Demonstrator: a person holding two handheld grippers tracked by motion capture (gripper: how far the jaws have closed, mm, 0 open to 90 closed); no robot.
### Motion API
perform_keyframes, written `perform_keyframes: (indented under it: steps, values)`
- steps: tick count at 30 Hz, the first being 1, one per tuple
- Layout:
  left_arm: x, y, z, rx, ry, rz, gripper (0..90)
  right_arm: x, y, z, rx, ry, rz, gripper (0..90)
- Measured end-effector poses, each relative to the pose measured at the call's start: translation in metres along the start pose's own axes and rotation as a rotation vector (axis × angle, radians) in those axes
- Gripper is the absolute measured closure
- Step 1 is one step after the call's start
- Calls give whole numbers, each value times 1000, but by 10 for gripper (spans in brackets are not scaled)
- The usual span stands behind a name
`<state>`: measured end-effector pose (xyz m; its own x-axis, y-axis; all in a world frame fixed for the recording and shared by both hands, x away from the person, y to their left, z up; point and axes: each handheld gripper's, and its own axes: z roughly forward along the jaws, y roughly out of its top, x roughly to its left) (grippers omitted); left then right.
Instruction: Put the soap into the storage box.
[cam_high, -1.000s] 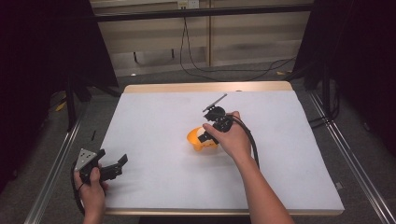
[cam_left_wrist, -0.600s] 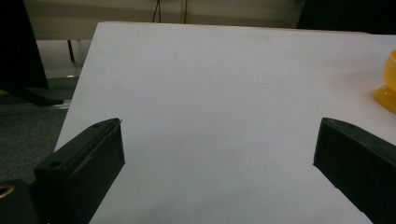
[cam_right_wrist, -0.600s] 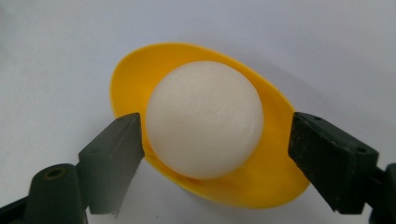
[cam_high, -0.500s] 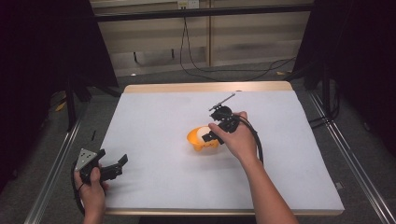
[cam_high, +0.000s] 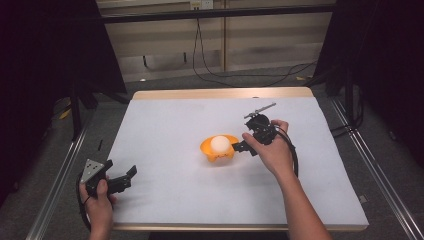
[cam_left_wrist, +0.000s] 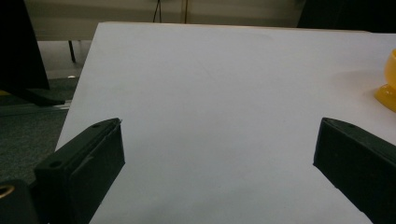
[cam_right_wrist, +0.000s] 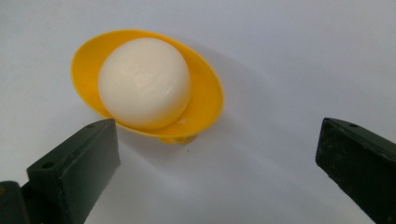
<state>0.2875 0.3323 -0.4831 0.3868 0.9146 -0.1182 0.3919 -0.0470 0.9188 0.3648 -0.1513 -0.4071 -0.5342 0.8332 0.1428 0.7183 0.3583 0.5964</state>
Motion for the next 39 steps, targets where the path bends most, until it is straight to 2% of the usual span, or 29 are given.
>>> perform_keyframes:
  steps: [26,39]
  values:
    - [-1,0,0,-2,0,0,18,-39,-58,-20,-2,-50,91,0]
    - [-1,0,0,-2,3,8,18,-58,-89,-35,-23,-73,133,1]
